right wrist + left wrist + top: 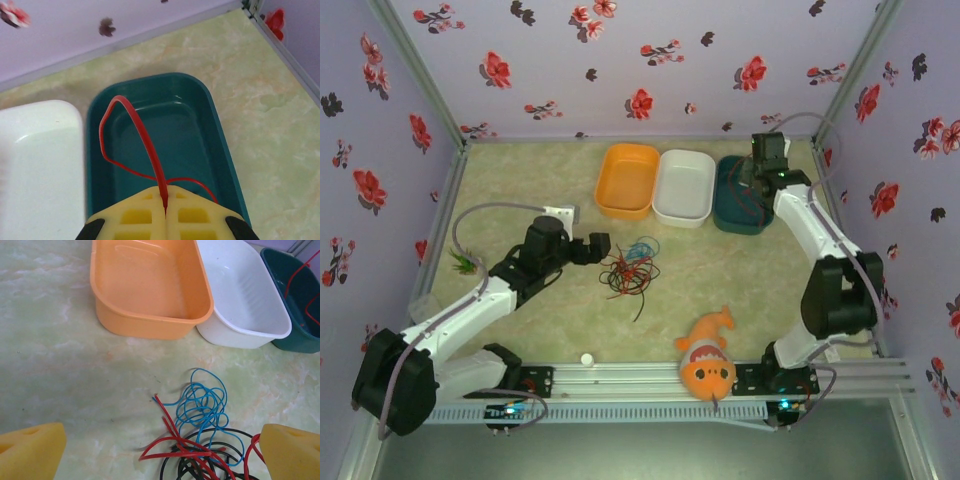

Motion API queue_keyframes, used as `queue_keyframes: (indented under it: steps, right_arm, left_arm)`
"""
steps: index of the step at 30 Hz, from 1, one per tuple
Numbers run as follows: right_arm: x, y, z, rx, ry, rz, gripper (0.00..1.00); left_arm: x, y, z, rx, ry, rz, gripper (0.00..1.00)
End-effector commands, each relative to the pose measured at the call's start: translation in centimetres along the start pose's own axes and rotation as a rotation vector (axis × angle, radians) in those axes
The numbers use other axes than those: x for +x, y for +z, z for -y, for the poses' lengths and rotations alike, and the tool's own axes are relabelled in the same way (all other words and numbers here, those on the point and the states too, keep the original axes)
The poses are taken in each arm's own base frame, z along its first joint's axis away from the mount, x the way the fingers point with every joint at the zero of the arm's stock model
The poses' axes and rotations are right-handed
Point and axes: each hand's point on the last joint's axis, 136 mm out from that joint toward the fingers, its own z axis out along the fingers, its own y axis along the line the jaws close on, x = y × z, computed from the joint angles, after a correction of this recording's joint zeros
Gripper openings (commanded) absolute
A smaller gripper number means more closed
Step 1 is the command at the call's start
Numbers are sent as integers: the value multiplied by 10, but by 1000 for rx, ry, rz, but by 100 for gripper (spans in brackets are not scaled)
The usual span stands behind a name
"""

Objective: Untangle the cables

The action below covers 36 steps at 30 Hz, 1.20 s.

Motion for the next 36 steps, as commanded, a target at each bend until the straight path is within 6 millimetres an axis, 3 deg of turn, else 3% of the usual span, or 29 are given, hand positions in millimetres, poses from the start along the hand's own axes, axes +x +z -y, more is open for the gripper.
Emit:
queue_keyframes:
  steps: [1, 8, 14, 16, 22, 28, 31, 36]
  right_arm:
    - [-2, 29, 4, 34, -15, -7, 0]
    - [40, 80, 10, 88, -35, -167, 0]
    - [69, 99, 13, 85, -25, -296, 0]
    - [69, 96, 12, 75, -30, -301, 8]
    - [44, 52, 15, 62, -18, -250, 35]
    - [35, -3, 21, 48, 13, -221, 46]
    - [46, -32, 2, -33, -2, -229, 46]
    - [95, -86, -67, -247, -50, -276, 47]
  left_arm:
    - [-6, -1, 1, -22, -15, -7, 100]
    - [-6, -4, 1, -32, -20, -27, 100]
    - [-8, -5, 1, -39, -40, -35, 100]
    - [-7, -5, 1, -47, -39, -50, 100]
    - [-6, -7, 2, -52, -31, -83, 97]
    - [-5, -8, 2, -66, -42, -110, 97]
    - [-2, -8, 1, -73, -56, -136, 97]
    - [12, -10, -2, -86, -76, -195, 97]
